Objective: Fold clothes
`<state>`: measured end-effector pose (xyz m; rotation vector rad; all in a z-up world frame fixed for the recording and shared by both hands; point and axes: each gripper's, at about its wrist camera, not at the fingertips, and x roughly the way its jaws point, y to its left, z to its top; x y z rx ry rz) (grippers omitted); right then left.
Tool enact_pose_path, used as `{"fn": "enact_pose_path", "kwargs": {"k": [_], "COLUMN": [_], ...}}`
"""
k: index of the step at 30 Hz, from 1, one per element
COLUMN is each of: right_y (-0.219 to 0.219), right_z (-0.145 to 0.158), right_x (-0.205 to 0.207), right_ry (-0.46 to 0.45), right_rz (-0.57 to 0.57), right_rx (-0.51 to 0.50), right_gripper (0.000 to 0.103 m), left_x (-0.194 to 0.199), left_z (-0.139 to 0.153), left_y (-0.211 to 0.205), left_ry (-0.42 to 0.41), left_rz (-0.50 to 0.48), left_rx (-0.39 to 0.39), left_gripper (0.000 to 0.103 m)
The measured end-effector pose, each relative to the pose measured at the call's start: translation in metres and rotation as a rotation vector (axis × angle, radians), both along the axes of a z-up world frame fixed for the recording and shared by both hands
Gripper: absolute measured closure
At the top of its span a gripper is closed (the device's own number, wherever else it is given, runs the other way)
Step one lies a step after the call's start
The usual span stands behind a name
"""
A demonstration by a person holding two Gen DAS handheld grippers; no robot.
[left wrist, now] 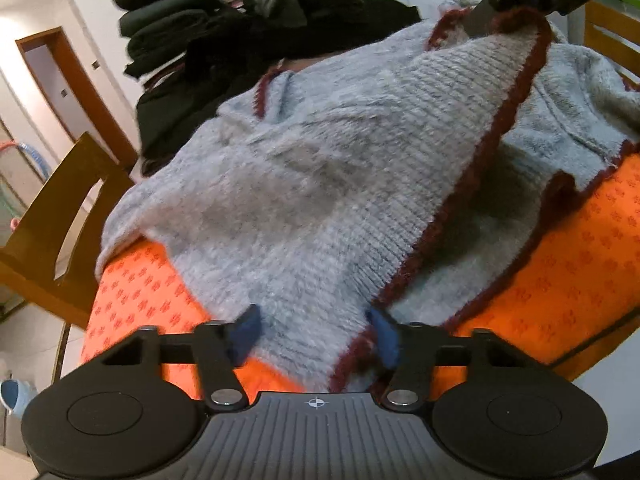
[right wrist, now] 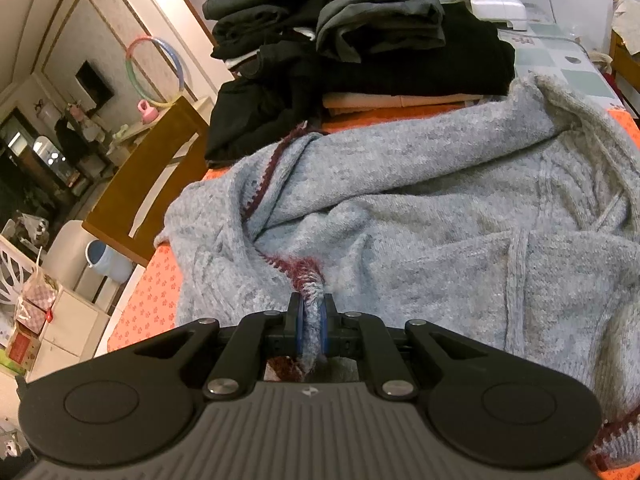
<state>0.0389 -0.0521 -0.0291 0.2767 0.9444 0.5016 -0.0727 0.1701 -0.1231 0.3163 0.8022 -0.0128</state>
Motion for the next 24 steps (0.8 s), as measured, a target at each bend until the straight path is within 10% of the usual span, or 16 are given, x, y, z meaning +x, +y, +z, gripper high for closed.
{"fn": "enact_pose_path", "kwargs": {"k": [3, 17, 24], "right_y": [0.002, 0.047, -0.033], "right_z": [0.002, -0.031, -0.043], "right_x": [0.0, -0.031, -0.055], "right_ry": [-0.001, 0.087, 0.104], "right_rz": [0.006, 0.206, -0.014], "right_rx": [0.013, -0.069, -0.139], "right_gripper": [0.093, 0.085, 0.075], "left_x": [-0.008, -0.051, -0.044], "left_z": [0.006, 0.039, 0.036], "left_y": [0.015, 0.081, 0.081], "left_ry": [-0.018, -0.017, 0.017], "left_rz": [0.061, 0.339, 0.332], "left_rx": [-0.026, -0.063, -0.075], "left_gripper": [0.087, 0.091, 0.09]}}
